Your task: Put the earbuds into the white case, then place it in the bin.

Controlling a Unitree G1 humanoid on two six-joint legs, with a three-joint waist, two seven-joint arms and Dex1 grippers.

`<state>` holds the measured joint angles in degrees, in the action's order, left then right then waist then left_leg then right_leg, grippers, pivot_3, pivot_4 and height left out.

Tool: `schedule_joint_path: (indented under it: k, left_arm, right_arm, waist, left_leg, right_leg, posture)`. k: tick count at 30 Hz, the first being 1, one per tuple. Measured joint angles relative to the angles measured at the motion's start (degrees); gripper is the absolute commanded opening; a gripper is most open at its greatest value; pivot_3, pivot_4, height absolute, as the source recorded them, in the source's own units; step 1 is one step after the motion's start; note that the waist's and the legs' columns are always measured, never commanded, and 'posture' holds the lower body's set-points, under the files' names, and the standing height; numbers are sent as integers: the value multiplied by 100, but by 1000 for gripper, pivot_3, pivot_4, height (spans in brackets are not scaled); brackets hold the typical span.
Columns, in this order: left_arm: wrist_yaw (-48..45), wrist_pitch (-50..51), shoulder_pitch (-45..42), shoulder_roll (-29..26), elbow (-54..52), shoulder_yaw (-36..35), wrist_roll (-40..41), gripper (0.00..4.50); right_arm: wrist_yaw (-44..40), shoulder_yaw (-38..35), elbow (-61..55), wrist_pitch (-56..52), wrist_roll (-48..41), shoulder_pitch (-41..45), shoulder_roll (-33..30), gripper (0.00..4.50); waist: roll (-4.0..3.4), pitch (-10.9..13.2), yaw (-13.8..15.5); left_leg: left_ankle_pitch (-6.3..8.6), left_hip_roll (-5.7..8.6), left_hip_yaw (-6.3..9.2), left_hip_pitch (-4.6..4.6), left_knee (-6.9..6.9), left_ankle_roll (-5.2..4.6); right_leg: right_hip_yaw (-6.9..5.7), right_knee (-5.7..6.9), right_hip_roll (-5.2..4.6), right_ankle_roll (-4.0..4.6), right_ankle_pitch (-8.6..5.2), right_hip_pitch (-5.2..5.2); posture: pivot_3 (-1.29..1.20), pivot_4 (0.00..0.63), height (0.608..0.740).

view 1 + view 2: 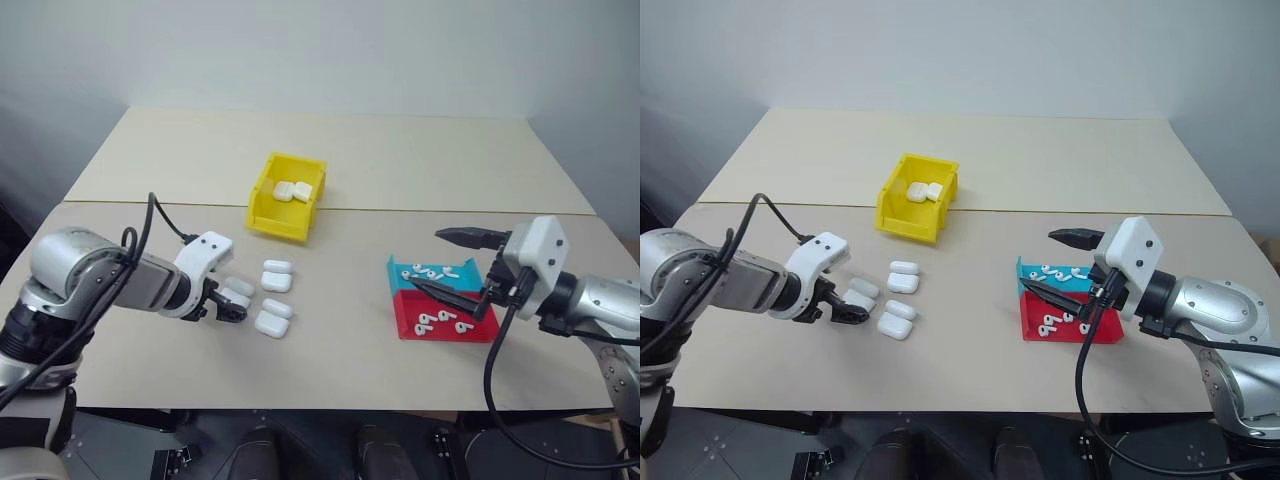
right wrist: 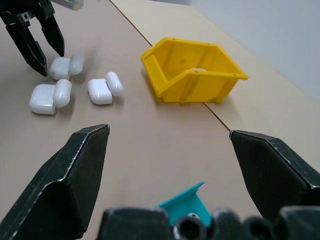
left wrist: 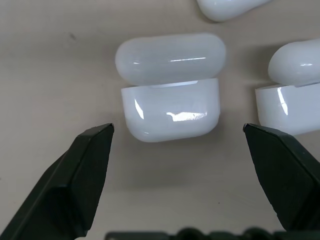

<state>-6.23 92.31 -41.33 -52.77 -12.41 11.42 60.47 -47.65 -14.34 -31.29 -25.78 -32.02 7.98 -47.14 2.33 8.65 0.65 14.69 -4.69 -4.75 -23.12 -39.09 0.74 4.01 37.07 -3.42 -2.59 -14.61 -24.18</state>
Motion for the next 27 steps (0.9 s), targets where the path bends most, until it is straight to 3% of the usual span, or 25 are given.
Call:
schedule_joint_path:
  k: [12,27]
  left_arm:
    - [956,1,-466,567,860,294,56,4500]
    - [1098,1,-490,226,398,558,-8,4500]
  right_arm:
    - [154,2,-193,0,-69,-183,75,4481]
    - [302,3,-333,-42,-86,-312,103,4481]
  waist:
    - [-1,-2,5]
    - [-1,-2,0]
  left_leg:
    - [-4,2,3,19,-7,4]
    - [-8,3,6,0,-7,10]
  right_leg:
    - [0,12,0,-1,1,17]
    - [-1,8,-1,-1,1,2]
  posture:
    - [0,150,740]
    - [0,150,740]
